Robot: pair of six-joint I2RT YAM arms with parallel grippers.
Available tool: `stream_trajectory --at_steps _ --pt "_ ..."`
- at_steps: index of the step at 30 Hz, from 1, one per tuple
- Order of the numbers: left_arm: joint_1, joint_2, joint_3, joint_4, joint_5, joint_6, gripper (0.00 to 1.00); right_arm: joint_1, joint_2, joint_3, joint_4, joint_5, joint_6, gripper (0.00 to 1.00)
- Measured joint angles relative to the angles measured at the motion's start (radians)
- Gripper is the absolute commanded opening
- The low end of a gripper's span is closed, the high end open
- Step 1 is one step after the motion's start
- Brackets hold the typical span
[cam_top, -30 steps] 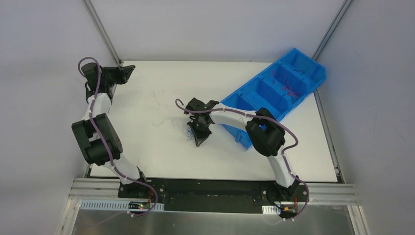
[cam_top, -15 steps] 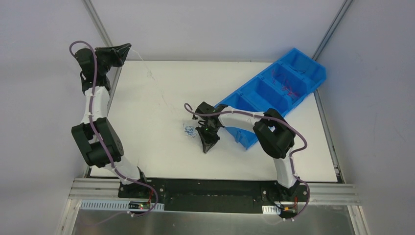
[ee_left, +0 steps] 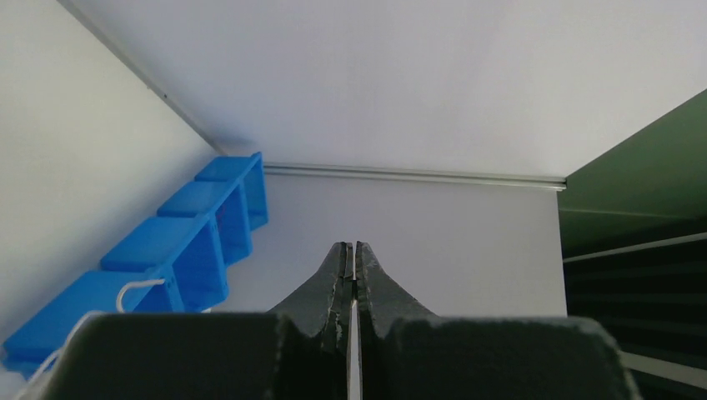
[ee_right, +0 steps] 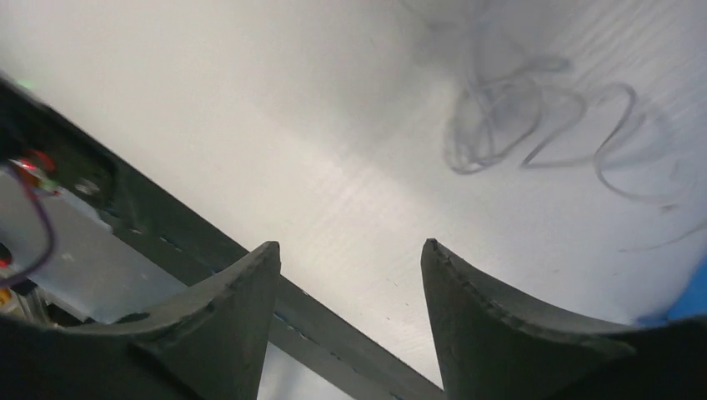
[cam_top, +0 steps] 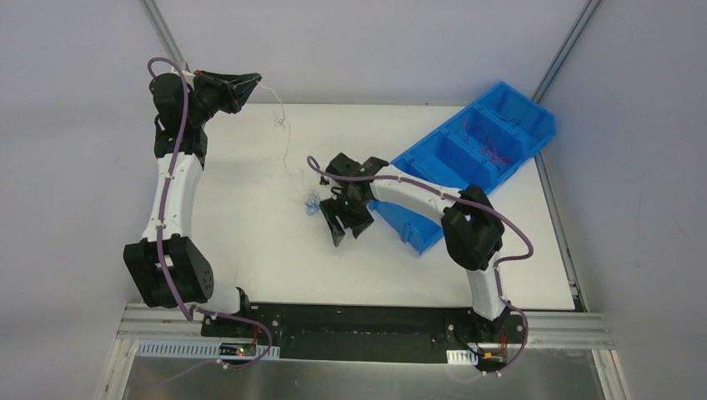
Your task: Untangle the cables
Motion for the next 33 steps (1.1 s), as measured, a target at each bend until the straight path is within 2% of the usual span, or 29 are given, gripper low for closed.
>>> stream_trajectory --at_steps 5,12,17,23,29,32,33 --pt "-0.032 -0.038 -0.025 -0.072 0.002 0.051 0.0 -0.012 -0.069 0.219 0.009 0.033 -0.004 0.69" --pt "-0.058 -0.041 -0.027 -0.15 0.013 0.086 0.0 -0.016 -0.164 0.335 0.108 0.109 -0.004 0.71" --pt "-0.058 -0.049 -0.027 -0.174 0.019 0.092 0.0 -0.027 -0.083 0.386 0.172 0.135 -0.002 0.72" --pt "-0.078 -0.058 -0.027 -0.177 0.02 0.075 0.0 -0.071 0.079 0.494 0.243 0.095 0.001 0.73" --pt "-0.118 -0.06 -0.027 -0.188 0.02 0.027 0.0 -0.094 0.173 0.559 0.298 0.068 -0.037 0.73" --pt "-0.138 -0.063 -0.027 -0.203 0.021 0.013 0.0 -0.093 0.201 0.598 0.327 0.054 -0.068 0.71" --pt "-0.143 -0.065 -0.027 -0.209 0.021 0.01 0.0 -0.091 0.209 0.608 0.339 0.044 -0.077 0.67"
